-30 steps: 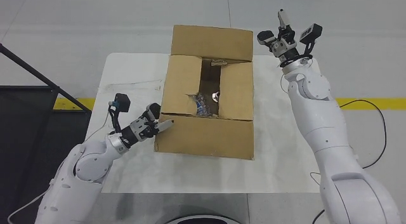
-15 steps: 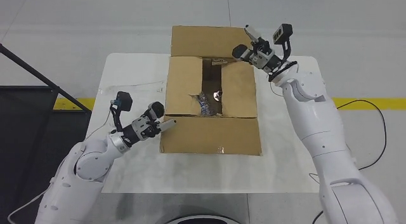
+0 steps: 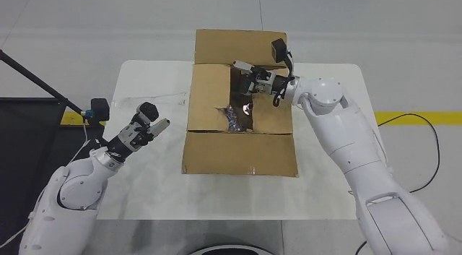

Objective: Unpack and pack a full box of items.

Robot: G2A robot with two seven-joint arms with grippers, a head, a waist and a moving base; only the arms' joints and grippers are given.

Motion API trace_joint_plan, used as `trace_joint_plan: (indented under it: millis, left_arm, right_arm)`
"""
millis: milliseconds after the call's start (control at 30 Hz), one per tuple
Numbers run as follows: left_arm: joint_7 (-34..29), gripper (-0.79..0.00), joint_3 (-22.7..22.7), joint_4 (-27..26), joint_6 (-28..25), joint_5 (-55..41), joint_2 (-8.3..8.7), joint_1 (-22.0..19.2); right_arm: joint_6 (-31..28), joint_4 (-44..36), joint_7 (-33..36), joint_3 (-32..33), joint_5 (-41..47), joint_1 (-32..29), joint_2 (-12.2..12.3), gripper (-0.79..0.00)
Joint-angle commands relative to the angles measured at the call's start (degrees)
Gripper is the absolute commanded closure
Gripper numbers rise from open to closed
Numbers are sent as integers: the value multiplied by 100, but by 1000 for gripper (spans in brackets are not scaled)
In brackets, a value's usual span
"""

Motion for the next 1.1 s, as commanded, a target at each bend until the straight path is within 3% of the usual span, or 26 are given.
trace_joint_plan:
  millis: [0,300,733,1067]
  left_arm:
    - [36,-785,-89,-32,-4,-37,6,58]
    - [127,-785,-294,-102,-15,-107,15,223]
    - [372,-785,-660,-66,-72,-187,21,483]
    - [783,-785,-1329,-18,-56,-426,20,883]
  right_arm:
    - [28,110,56,-152,-19,69,-65,-785]
    - [-13,627,168,-597,351,309,-406,-785]
    - [-429,892,160,-572,1321,696,-777,-785]
    - [-582,856,-492,-1105,1558,912,-1303,-785]
